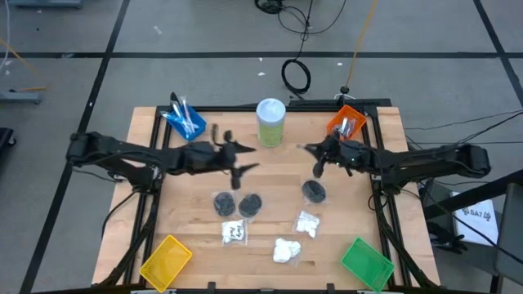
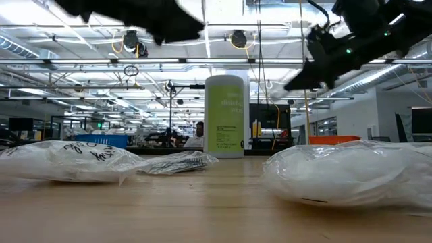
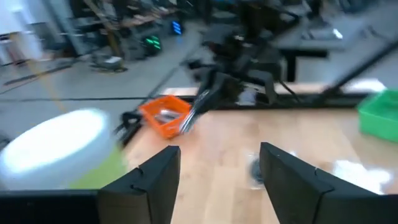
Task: Pick & Place Travel size toiletries
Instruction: Put the nail cutter into the orange bin
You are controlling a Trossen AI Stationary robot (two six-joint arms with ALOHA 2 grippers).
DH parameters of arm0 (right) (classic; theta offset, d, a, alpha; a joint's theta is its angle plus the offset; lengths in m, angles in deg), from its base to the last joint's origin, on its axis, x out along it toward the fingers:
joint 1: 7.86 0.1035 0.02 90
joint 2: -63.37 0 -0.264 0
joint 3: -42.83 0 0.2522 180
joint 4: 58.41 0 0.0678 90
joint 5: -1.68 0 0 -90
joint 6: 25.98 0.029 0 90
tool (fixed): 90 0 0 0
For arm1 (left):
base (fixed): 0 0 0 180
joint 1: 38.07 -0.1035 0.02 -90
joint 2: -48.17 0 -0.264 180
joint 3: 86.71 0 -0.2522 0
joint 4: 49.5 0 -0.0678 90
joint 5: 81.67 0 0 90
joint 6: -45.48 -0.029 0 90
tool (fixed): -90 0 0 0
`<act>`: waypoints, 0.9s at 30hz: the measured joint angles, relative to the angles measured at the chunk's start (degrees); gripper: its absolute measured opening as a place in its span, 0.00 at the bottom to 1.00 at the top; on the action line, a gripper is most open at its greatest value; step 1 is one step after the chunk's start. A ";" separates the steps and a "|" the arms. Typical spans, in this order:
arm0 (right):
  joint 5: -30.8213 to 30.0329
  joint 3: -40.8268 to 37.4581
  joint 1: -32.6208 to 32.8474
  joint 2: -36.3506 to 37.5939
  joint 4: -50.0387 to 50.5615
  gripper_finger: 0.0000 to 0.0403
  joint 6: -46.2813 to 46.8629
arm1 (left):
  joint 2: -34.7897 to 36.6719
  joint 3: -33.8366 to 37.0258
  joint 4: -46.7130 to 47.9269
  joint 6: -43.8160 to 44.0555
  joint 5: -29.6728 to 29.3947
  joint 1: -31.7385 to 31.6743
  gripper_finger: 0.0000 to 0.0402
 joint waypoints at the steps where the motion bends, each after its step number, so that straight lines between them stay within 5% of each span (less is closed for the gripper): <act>1: -4.47 -0.05 -0.05 1.28 2.89 0.04 -0.06 | 1.90 3.21 -2.70 1.23 -0.04 -1.08 0.52; 5: -21.79 -0.05 -0.85 4.66 12.20 0.04 0.23 | 7.92 12.22 -11.22 6.34 -0.20 -4.61 0.49; 9: -31.02 -0.33 -4.08 5.06 17.47 0.04 1.52 | 12.43 16.28 -12.69 9.14 -0.37 -6.99 0.48; 19: -30.66 -3.87 -15.18 2.01 17.14 0.06 2.74 | 13.44 17.56 -12.22 12.10 -1.09 -8.41 0.50; 27: -30.75 -4.34 -16.59 1.94 17.04 0.25 3.57 | 12.02 17.58 -12.04 12.04 -1.07 -8.39 0.50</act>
